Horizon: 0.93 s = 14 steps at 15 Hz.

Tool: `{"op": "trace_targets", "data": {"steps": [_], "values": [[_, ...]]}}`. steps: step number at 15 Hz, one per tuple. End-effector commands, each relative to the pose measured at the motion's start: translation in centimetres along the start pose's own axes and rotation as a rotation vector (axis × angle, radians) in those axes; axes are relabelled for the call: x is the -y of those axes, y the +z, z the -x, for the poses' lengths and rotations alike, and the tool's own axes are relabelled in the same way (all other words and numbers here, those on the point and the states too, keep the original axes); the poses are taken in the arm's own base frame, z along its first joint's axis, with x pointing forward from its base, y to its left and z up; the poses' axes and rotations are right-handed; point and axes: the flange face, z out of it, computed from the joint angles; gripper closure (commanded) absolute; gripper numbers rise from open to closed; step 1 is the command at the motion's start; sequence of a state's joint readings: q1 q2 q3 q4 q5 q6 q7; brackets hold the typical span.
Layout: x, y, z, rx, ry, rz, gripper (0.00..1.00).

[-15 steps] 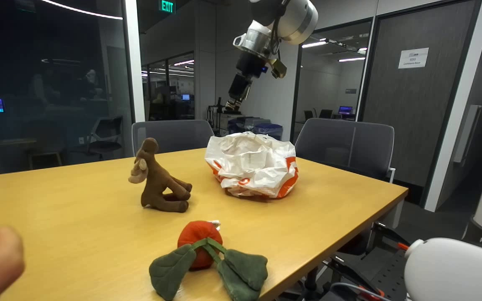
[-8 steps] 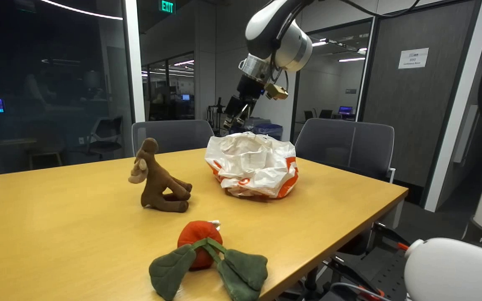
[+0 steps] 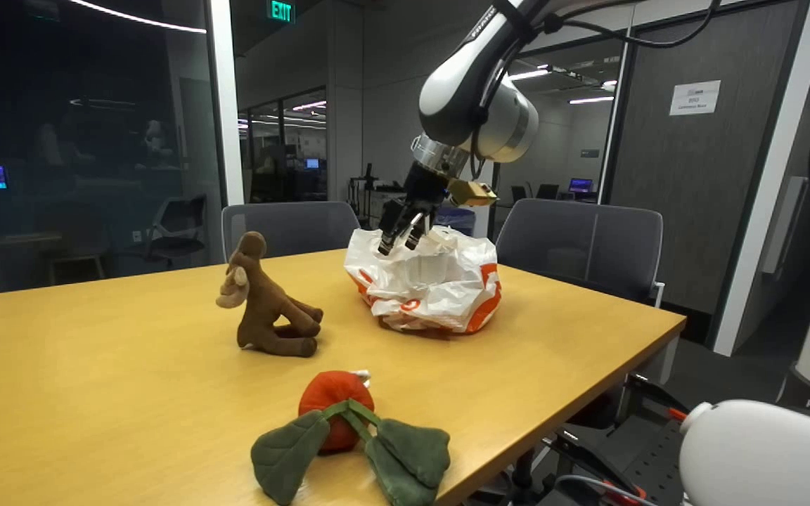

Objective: Move the objects, which are in the plastic, to the table

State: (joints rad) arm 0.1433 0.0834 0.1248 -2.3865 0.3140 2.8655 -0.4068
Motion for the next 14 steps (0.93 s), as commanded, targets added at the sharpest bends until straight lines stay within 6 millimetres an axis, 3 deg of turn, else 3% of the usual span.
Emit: {"op": "trace_targets", "data": {"steps": [1,5,10,14], "values": [[0.1,-1.6,0.0,-0.067,0.043,0.051,0.00],[-1.4,-1.2,-0.7,-0.054,0.097,0.075,0.00],[-5.1,-0.5,-0.5,-0.068,0.224,0.123,0.00],[-7.1,2.2,0.0,-0.026,0.291,0.136,0.00]]}}
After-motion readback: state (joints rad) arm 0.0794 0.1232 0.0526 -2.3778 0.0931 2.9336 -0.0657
